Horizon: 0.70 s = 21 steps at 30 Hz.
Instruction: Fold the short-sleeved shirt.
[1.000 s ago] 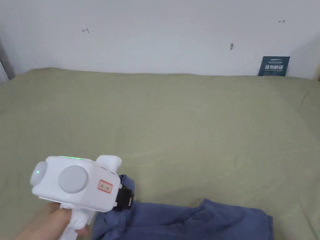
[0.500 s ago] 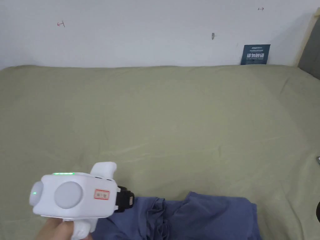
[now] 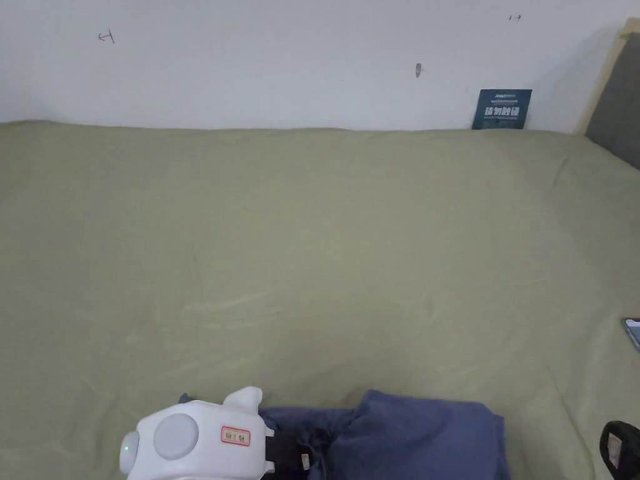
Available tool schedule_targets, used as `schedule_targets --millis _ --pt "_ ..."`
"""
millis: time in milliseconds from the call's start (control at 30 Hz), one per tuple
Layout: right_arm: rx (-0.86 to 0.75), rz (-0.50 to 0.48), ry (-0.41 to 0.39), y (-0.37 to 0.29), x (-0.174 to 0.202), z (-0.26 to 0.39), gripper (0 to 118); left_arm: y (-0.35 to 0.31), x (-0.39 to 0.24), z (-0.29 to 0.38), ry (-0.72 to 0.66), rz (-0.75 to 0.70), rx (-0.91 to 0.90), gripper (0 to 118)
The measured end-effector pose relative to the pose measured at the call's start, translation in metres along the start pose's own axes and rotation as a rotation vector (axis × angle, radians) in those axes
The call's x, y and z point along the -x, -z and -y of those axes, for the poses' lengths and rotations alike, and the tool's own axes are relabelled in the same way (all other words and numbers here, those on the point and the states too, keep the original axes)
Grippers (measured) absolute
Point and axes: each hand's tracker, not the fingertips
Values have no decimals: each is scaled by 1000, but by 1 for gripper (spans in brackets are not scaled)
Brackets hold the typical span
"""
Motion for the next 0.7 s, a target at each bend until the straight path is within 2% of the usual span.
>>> schedule_targets --millis 167,300,433,533,600,633,667,700 --pt "19 6 3 10 1 -1 0 -37 3 -10 20 -19 20 0" --pt "18 -24 -1 19 13 -6 0 -118 18 -14 17 -5 -112 0" --pt "14 -65 -28 28 31 -9 0 -184 55 -16 -28 -68 -187 0" --pt "12 -91 -38 30 42 -11 0 -195 80 -16 -65 -154 -169 2" --pt "11 -98 -45 30 47 -11 0 -189 94 -17 -81 -112 -142 5" --pt "11 -100 -48 29 50 -11 0 -183 100 -17 -88 -70 -112 16" --pt "12 -102 -50 29 51 -11 0 -174 102 -17 -96 -41 -87 59" --pt "15 -103 -51 28 52 -11 0 -164 106 -18 -111 -13 -52 95"
